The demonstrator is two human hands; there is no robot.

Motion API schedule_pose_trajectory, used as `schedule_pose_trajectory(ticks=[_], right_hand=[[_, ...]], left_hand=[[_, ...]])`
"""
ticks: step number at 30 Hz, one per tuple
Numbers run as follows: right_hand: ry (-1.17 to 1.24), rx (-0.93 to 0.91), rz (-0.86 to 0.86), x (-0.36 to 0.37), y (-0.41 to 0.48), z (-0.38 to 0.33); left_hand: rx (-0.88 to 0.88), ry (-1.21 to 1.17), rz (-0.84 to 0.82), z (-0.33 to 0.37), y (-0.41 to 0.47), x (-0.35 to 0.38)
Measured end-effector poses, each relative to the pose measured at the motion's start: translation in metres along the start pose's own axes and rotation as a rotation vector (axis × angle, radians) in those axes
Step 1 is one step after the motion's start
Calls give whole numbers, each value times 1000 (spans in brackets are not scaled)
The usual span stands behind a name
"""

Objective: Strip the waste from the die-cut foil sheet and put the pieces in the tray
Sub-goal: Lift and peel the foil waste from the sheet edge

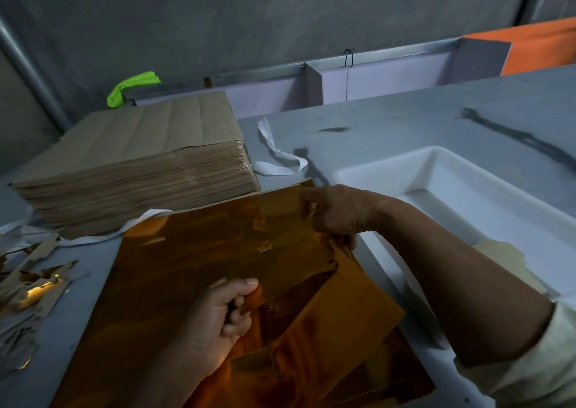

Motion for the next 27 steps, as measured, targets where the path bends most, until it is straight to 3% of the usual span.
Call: schedule_pose_trajectory(ticks=[27], right_hand=[[-64, 4, 98, -5, 14, 7]], left_hand=[[71, -390, 157, 2, 1, -19]])
Point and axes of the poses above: each hand's wrist, its own y-axis towards the middle knuckle, its own x-axis out of the palm, z = x × y, the point moved 10 cm from there along y, towards the middle knuckle, and after that the axes turned 15 degrees about x, right-handed, at the moved point
